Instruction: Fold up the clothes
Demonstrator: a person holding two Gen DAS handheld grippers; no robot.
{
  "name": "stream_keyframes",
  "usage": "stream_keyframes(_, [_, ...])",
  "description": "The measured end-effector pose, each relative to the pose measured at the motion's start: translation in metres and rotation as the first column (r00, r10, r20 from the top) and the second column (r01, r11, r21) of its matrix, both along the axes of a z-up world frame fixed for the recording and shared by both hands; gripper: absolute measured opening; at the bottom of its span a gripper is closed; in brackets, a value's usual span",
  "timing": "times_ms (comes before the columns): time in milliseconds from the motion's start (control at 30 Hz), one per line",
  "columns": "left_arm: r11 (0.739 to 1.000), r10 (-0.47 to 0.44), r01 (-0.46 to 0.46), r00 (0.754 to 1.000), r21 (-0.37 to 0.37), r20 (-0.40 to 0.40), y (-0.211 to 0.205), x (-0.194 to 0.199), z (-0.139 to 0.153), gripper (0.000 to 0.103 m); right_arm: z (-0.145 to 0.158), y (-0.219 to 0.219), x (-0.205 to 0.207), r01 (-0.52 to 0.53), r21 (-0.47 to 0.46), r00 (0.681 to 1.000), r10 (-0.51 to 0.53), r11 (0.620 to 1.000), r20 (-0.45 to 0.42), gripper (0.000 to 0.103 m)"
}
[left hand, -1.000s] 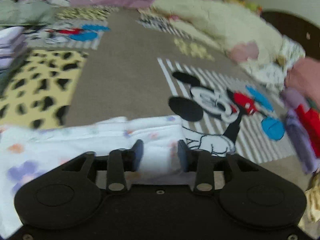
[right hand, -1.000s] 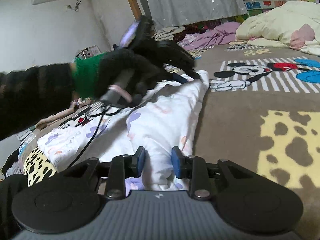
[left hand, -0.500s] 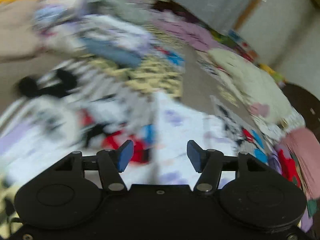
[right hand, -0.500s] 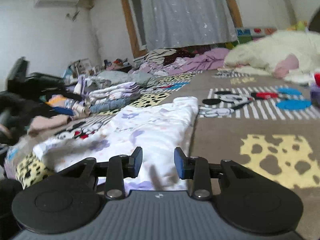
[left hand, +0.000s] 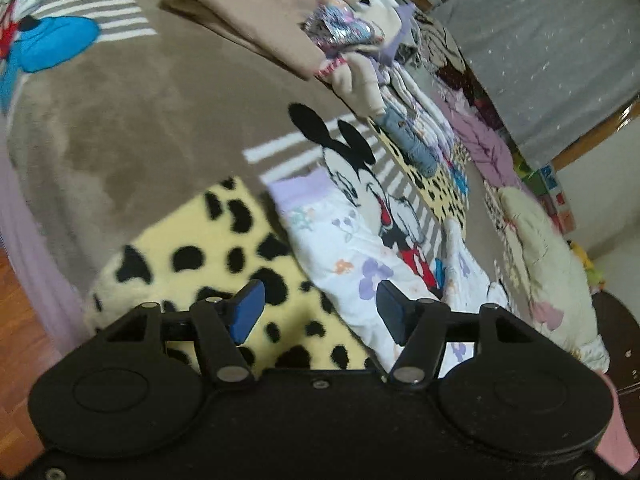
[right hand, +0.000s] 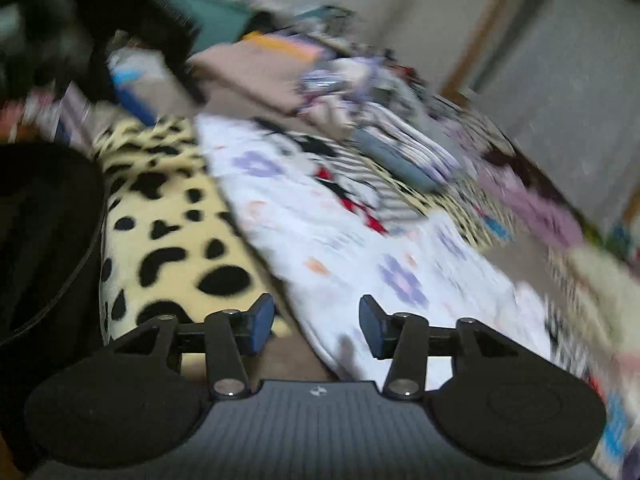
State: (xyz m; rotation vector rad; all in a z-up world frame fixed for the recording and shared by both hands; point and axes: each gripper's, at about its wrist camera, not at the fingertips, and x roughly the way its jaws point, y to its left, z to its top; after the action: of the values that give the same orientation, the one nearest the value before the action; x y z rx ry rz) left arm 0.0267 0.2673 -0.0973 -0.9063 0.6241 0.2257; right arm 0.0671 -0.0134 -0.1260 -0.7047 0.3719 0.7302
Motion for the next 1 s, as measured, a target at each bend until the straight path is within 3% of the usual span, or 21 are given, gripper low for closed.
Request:
stream_keyframes(267, [1.0, 0.005, -0.004, 1.0, -0.03, 0.026, 0.011, -0.019, -0.003, 0.063, -0.014, 0.077, 0.01, -0.057, -0.215, 0.993, 0.077, 0.975, 0.088, 0.051])
stream_keyframes(467, [0.999, 0.03, -0.028, 0.999, -0.045, 0.032, 0.018, -0.025, -0.004, 0.063, -0.014, 0.114, 0.026, -0.077, -0.27, 0.989, 0.107, 0.96, 0.098, 0.05])
stream_keyframes(533, [0.998, 0.037, -0.035, 0.999, -0.048, 0.034, 0.021, -0.027, -0.004, 0.063, -0.007, 0.118, 0.037, -0.081, -0.236, 0.996, 0.09, 0.968, 0.029, 0.029])
stream_keyframes(567, [0.998, 0.039, -0.037, 0.999, -0.049, 0.034, 0.022, -0.028, -0.003, 0.063, -0.004, 0.119, 0.043, -0.08, -0.216, 0.997, 0.081, 0.973, -0.005, 0.008])
stream_keyframes(733, [0.999, 0.034, -0.033, 0.999, -0.039, 0.027, 0.023, -0.026, -0.004, 0.063, 0.037, 0.082, 0.062, 0.048, 0.07, 0.998, -0.044, 0.996, -0.055, 0.009])
stream_keyframes(800, [0.999, 0.028, -0.027, 0.999, -0.037, 0.022, 0.02, -0.023, -0.004, 0.063, 0.057, 0.05, 0.075, 0.15, 0.238, 0.983, -0.119, 0.96, -0.138, 0.009])
stream_keyframes(833, [0.999, 0.023, -0.022, 1.0, -0.038, 0.021, 0.018, -0.021, -0.005, 0.063, 0.066, 0.031, 0.081, 0.21, 0.323, 0.971, -0.158, 0.923, -0.18, 0.009])
stream_keyframes(900, [0.999, 0.007, -0.006, 1.0, -0.036, 0.021, 0.012, -0.016, -0.004, 0.063, 0.081, -0.013, 0.092, 0.331, 0.478, 0.936, -0.219, 0.813, -0.276, 0.009])
stream_keyframes(1000, [0.999, -0.03, 0.031, 0.999, -0.026, 0.023, 0.0, -0.006, -0.002, 0.063, 0.084, -0.079, 0.1, 0.471, 0.613, 0.878, -0.269, 0.634, -0.396, 0.009])
